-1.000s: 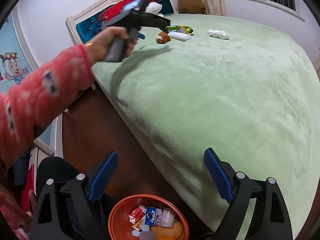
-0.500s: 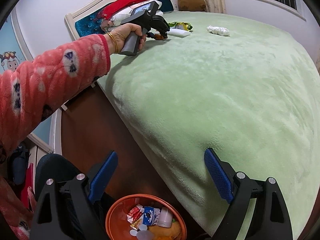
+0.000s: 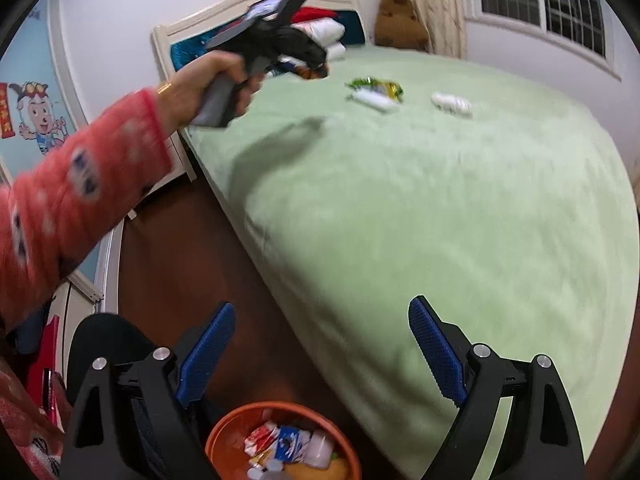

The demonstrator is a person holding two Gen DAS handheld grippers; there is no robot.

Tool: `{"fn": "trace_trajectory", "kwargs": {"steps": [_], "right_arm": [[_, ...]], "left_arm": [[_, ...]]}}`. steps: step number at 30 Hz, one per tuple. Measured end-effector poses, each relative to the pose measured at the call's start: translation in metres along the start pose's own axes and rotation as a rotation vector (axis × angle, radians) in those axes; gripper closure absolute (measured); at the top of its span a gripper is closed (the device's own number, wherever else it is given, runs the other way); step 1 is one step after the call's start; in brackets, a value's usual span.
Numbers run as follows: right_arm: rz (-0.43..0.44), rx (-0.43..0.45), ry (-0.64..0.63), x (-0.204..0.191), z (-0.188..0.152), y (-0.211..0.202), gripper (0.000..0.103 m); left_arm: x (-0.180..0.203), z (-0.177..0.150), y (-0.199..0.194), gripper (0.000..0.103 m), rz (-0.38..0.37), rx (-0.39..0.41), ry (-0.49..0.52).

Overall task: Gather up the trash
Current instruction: 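Move the left gripper to the orange-and-white sock and grasp it, then grasp the white foam tube with the right gripper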

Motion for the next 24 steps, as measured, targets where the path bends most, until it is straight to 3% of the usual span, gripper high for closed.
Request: {"fn": "trace_trajectory", "kwargs": {"steps": [3,7,11,16,21,24], "right_arm": [[-0.027,0.06,-0.044,0.009,0.038,0.005,0.008],[-0.055,0.085,-0.104,0.022,0.101,0.043,0.007],[-0.101,0.042,-0.175,0.031,0.169,0.117,0.007],[-0.148,-0.034,-0.102,0.049,0.237,0.215,0.007],[-0.208,-0.056,0.001,0.065,0.274,0.278,0.007],[-0.274,-0.11,0.012,0.075,0.28,0.309,0.011]], "left_arm": [[-0.003,-0.013,-0.034,0.073,0.01,0.038,0.017],[-0.01,-0.045,-0.069,0.073,0.001,0.054,0.025],[-0.014,-0.074,-0.084,0.073,-0.012,0.057,0.008],[-0.015,-0.104,-0.086,0.073,-0.046,0.031,-0.03],[-0.021,-0.122,-0.079,0.073,-0.05,0.001,-0.052],[-0.025,-0.127,-0.078,0.073,-0.049,-0.009,-0.071]]}}
Point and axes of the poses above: each gripper's, at about its wrist camera, not at the fingertips, and y roughly the way its jaws point, x to its right, z to its top, the point moved 7 cm from there along y, roughly the way its jaws point, and after that the axes turned 2 degrees about y, right-handed, at the moved point
